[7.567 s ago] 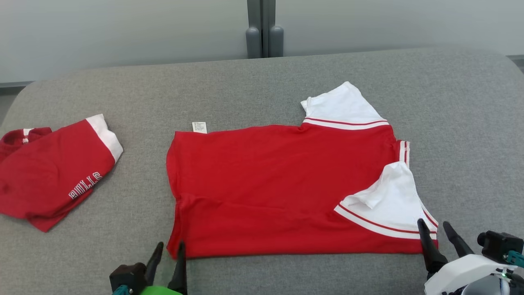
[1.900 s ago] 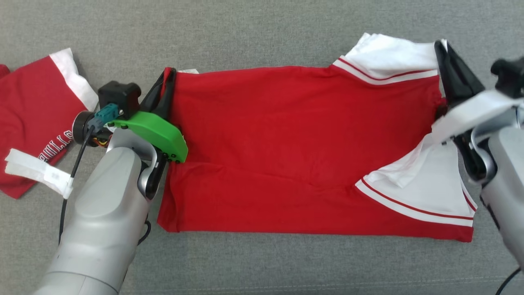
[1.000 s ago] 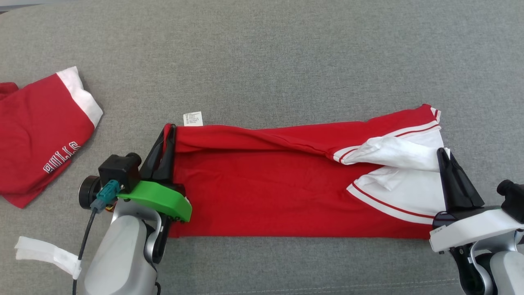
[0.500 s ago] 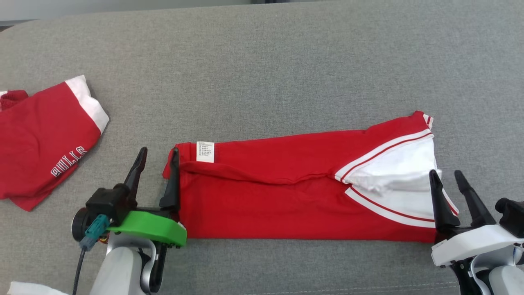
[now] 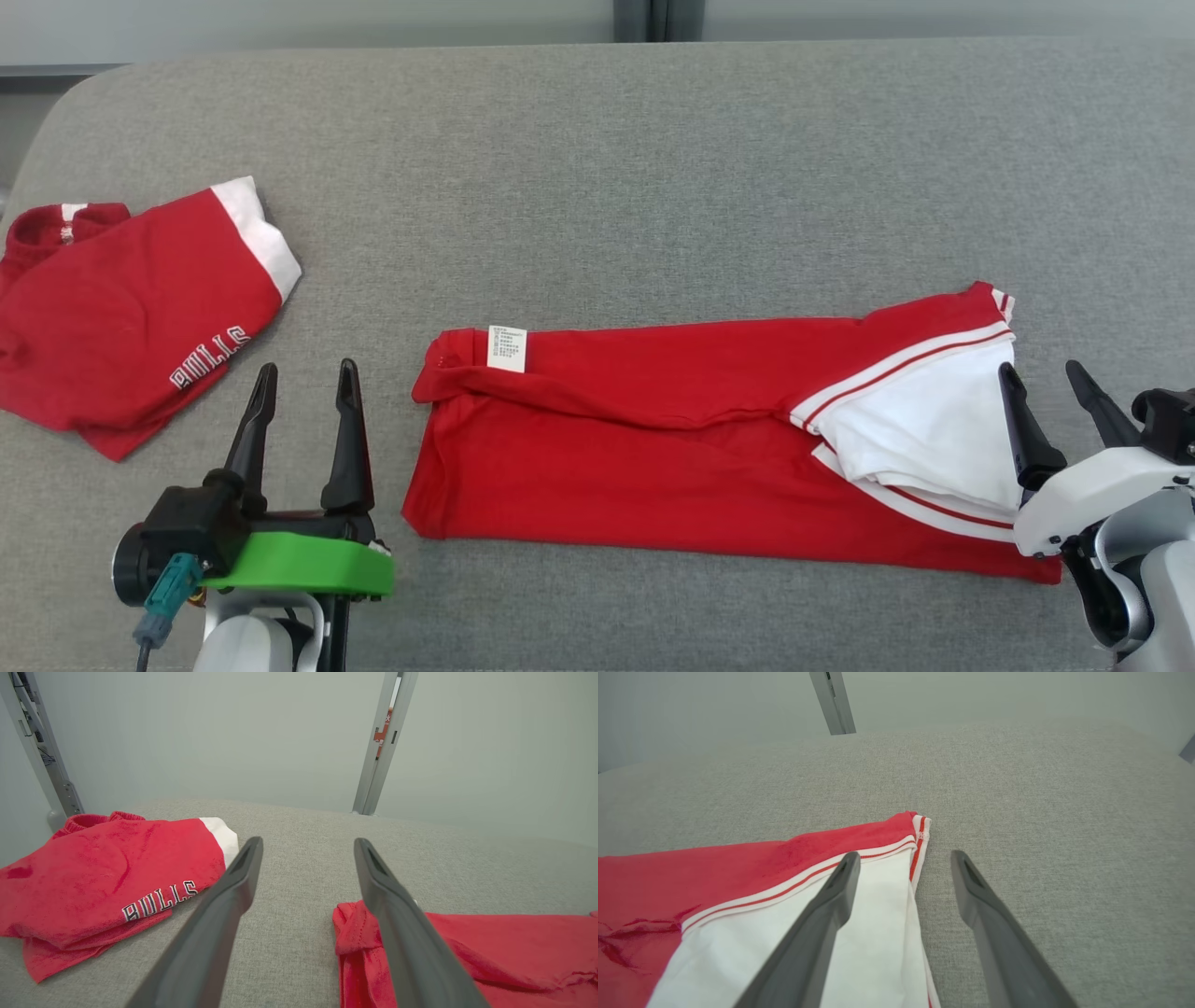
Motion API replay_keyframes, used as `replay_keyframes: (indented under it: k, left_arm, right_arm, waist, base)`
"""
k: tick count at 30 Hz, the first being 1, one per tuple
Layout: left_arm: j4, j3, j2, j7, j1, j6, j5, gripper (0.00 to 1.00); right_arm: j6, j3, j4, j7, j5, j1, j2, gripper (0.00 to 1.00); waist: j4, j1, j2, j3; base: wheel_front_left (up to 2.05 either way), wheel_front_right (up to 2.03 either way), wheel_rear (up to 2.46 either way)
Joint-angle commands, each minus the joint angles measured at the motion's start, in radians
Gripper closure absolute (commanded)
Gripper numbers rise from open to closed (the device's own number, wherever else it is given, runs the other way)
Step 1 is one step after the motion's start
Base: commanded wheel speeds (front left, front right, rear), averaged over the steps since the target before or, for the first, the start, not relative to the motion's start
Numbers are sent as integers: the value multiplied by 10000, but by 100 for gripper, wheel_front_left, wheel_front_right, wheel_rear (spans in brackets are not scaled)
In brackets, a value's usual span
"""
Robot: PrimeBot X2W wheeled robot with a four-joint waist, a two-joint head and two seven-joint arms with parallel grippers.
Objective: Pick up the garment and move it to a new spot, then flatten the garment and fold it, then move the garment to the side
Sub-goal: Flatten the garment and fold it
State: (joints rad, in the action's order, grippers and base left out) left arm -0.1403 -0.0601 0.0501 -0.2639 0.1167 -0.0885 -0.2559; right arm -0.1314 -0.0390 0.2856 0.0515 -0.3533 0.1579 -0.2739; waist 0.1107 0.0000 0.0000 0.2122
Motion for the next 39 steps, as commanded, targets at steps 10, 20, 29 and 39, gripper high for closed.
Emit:
replay_keyframes:
  k: [10,20,29,39]
  left_arm:
    - [430,115,12,-5,-641,248,-18,0]
    - [482,119,11,-5,-737,351,58,0]
    - [414,212,12,-5,-842,356,132,0]
    - [429,203,12,-5,-1059,398,7,0]
  right_arm:
    - [15,264,2105,-365,73,696,-7,0]
    - [20,779,3054,-190,-804,861,98,100]
    - [20,-193,3533,291,-1126,949,-879,100]
    - [18,-362,3151,140,-1036,957,-1122,100]
  waist:
    - [419,0,0,40]
    - [334,0,0,-61]
    - [52,0,0,-423]
    - [-334,0,0,-800]
  base:
    - [0,0,0]
    - [0,0,0]
    - [0,0,0]
    - [0,0,0]
